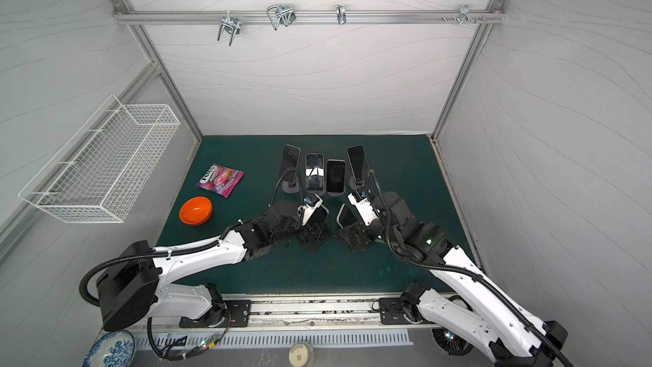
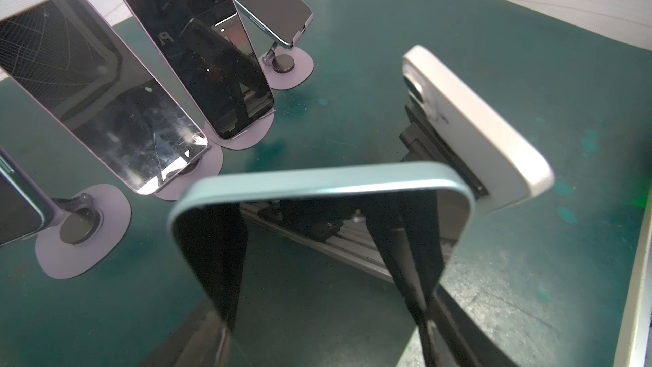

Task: Remove the phone from the phone stand
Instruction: 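Lift the mint-edged phone upward from its black stand with the left gripper, then carry the mint-edged phone toward the orange bowl while the right gripper draws back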

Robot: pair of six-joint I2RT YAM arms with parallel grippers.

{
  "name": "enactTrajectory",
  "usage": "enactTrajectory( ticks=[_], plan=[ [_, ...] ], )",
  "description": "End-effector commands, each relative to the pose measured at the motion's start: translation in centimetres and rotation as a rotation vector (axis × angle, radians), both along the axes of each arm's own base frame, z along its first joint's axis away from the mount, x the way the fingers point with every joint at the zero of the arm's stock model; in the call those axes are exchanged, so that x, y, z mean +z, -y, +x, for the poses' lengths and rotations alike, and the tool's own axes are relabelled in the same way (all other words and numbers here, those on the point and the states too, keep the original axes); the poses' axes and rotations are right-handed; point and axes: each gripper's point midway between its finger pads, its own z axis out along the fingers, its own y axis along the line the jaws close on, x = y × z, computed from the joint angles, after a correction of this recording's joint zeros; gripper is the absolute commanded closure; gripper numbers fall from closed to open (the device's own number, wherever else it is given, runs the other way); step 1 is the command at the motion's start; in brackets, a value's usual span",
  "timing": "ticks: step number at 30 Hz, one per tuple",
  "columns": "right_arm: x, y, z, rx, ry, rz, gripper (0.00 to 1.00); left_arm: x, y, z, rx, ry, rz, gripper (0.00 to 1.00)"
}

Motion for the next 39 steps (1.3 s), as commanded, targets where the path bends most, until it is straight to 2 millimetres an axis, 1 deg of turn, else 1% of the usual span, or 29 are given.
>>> enactTrajectory(
  ticks=[1,11,14,19,26,29,33,36,39],
  plan=[
    [0.4,0.4,-0.2,-0.008,0.005,0.004,0.07,3.2,0.6,0.5,-0.004,0.082,-0.067,0.33],
    [1.0,-0.1,0.0,-0.007,-0.005,0.021,0.11,5.0,-0.3,0.3,0.011,0.121,-0.085,0.35],
    [1.2,-0.4,0.2,-0.007,-0.012,0.027,0.12,5.7,-1.0,-0.1,0.025,0.124,-0.096,0.35],
    [1.9,-1.6,0.2,0.02,-0.024,0.04,0.14,6.8,-2.8,-0.8,0.062,0.134,-0.098,0.35],
    [3.6,-4.2,0.9,0.096,0.012,0.045,0.15,8.5,-5.6,-1.3,0.14,0.149,-0.073,0.35],
    [4.4,-5.8,1.3,0.135,0.019,0.057,0.15,9.0,-6.4,-1.7,0.161,0.122,-0.052,0.36],
    [5.1,-8.0,1.4,0.183,0.026,0.081,0.15,9.7,-8.2,-2.0,0.227,0.096,-0.042,0.37],
    [5.3,-9.2,1.3,0.204,0.027,0.097,0.15,9.8,-9.8,-2.3,0.299,0.068,-0.039,0.37],
    [5.0,-10.2,1.2,0.216,0.023,0.109,0.15,9.2,-11.1,-2.6,0.355,0.027,-0.018,0.37]
  ],
)
